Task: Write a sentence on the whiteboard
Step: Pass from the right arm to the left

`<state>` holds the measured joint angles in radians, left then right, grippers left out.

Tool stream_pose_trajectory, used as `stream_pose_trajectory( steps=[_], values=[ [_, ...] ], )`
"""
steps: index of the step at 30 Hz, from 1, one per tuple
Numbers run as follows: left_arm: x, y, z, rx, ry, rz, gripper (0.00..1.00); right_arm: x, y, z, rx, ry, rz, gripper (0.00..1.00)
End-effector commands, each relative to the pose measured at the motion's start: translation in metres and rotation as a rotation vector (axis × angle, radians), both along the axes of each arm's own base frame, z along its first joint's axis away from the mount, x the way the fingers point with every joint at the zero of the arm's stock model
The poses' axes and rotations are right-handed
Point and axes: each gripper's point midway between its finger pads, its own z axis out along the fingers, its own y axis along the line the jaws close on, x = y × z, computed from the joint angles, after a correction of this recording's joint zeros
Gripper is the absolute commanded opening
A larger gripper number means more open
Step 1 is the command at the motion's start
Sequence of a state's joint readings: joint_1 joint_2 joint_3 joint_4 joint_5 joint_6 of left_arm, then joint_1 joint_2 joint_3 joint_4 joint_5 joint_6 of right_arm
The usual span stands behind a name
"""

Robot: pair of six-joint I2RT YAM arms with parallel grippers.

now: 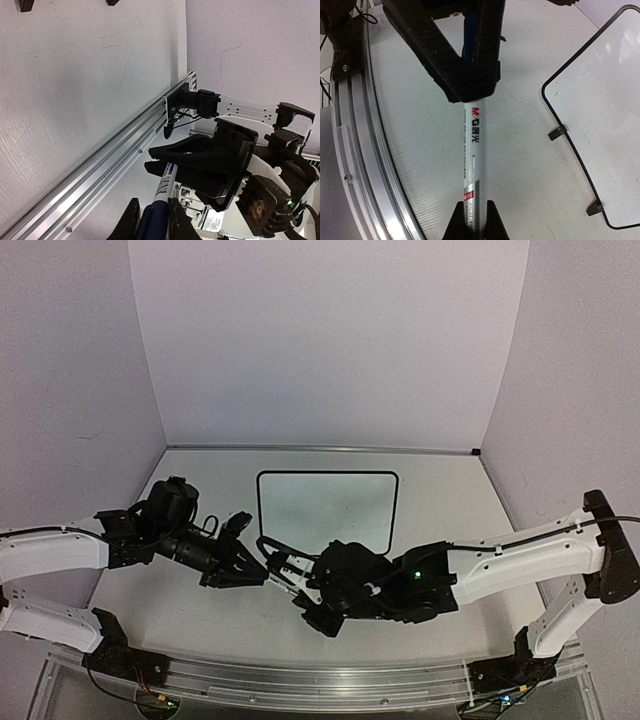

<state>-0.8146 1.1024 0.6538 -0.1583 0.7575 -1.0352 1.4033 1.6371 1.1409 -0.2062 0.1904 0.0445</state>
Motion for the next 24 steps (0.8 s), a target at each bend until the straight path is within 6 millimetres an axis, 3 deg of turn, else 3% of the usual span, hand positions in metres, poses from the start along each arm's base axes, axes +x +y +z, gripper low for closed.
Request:
stream_pose_trajectory(
  steps=[1,6,13,18,24],
  values=[
    [-0.002,0.001,0.007,-0.028,-0.014,0.001,0.09,0.004,-0.008,0.015,0.016,-0.036,-0.018,0.00],
    [-0.003,0.002,0.006,-0.036,-0.008,0.007,0.02,0.005,-0.013,0.020,0.026,-0.041,-0.024,0.00],
    [-0.002,0.002,0.008,-0.053,-0.005,0.012,0.26,0.002,-0.018,0.028,0.042,-0.042,-0.014,0.00],
    [0.001,0.002,0.009,-0.059,-0.005,0.022,0.38,0.000,-0.019,0.028,0.041,-0.032,-0.003,0.00],
    [0.003,0.002,0.012,-0.071,-0.001,0.026,0.42,-0.005,-0.017,0.022,0.026,-0.018,0.015,0.00]
  ],
)
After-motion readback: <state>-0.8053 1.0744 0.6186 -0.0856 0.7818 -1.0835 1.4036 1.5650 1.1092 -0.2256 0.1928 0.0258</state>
